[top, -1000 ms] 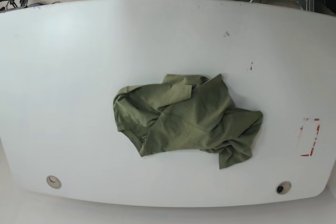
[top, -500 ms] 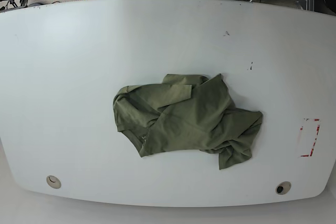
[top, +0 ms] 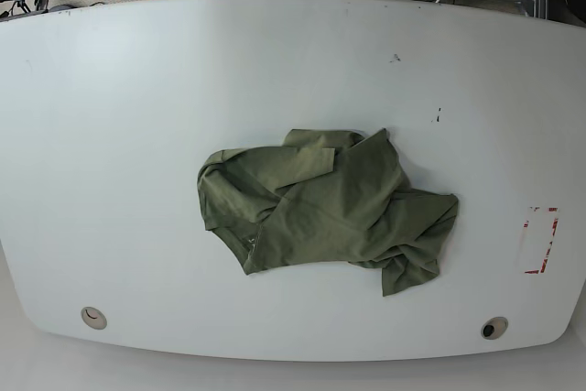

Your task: Fold the T-shirt properly

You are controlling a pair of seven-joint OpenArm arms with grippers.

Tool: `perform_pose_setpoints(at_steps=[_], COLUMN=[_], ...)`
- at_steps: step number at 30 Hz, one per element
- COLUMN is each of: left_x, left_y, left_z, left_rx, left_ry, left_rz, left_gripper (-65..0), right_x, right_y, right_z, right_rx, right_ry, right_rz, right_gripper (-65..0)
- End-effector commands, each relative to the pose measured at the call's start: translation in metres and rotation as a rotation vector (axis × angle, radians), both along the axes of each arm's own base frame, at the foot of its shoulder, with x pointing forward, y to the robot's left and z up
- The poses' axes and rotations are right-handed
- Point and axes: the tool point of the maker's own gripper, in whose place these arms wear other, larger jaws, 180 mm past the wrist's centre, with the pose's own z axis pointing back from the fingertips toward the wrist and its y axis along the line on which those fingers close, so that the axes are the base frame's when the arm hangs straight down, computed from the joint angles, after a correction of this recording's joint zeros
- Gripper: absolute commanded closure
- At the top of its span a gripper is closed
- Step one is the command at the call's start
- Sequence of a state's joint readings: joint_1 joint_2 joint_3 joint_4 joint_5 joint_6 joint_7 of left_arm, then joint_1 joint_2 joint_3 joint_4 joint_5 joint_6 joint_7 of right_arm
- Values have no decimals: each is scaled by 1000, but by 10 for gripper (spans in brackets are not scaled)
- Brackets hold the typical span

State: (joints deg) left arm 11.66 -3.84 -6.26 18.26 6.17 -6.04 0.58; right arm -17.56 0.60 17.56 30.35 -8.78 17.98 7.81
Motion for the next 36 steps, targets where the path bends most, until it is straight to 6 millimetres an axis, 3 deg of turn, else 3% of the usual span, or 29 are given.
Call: perform_pose_setpoints(at_steps=[1, 8, 18, 25, 36], left_x=[3, -2, -5, -15, -37], left_y=[5, 8, 13, 12, 9], left_z=[3, 12, 38, 62, 107], left_rx=[9, 18, 37, 44, 50], left_ry=[-41, -106, -197, -249, -306], left_rz=[-2, -17, -57, -85, -128], left_gripper=[-404, -404, -403, -403, -403], right_x=[-11, -19, -51, -68, -73], right_y=[1, 4, 1, -7, -13], right_z=[6, 14, 38, 57, 97], right_rx=[-4, -10, -38, -67, -109], right_ry=[-4, -22, -40, -52, -108], right_rz=[4, 6, 15, 28, 52], right_gripper=[-92, -92, -92, -92, -92])
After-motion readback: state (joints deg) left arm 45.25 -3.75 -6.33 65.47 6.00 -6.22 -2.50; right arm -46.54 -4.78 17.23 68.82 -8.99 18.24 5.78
